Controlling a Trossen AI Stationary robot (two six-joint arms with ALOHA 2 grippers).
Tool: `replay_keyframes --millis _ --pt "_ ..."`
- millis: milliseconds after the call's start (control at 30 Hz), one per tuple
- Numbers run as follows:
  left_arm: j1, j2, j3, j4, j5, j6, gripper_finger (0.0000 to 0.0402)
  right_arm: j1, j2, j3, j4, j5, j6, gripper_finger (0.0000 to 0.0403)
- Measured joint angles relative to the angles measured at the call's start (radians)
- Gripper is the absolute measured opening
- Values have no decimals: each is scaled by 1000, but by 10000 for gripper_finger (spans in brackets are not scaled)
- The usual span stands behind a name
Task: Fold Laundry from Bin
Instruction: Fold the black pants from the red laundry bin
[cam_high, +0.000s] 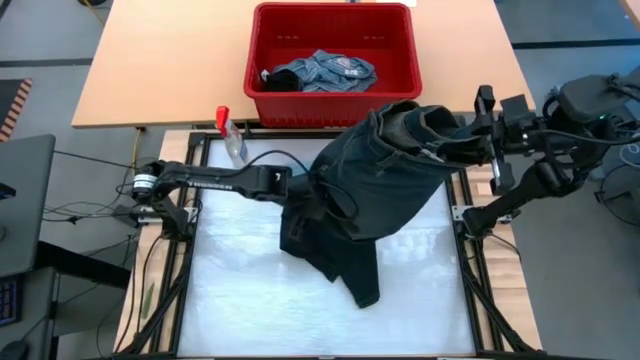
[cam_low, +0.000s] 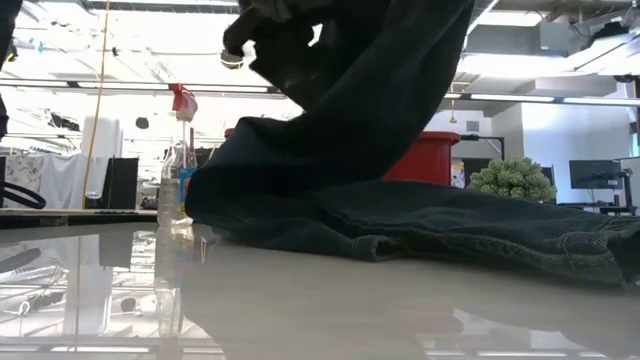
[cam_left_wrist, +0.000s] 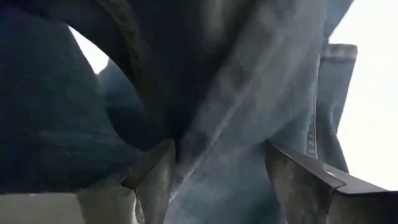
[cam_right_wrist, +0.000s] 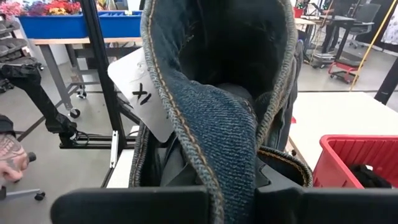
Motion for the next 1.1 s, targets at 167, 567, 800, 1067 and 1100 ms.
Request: replay_keyframes --millis 167,567,800,1067,1100 --pt "5 3 0 -50 21 57 174 0 5 0 8 -1 -17 41" --pt "-6 -52 33 -251 -110 -42 2 0 4 0 16 21 -38 41" --pt "-49 -170 284 -515 -409 -186 1 0 3 1 86 170 -82 41" --pt "-217 -223 614 -611 -707 -368 0 1 4 1 391 260 -229 41" --pt "-250 -222 649 -626 -763 -376 0 0 4 1 432 261 -255 41"
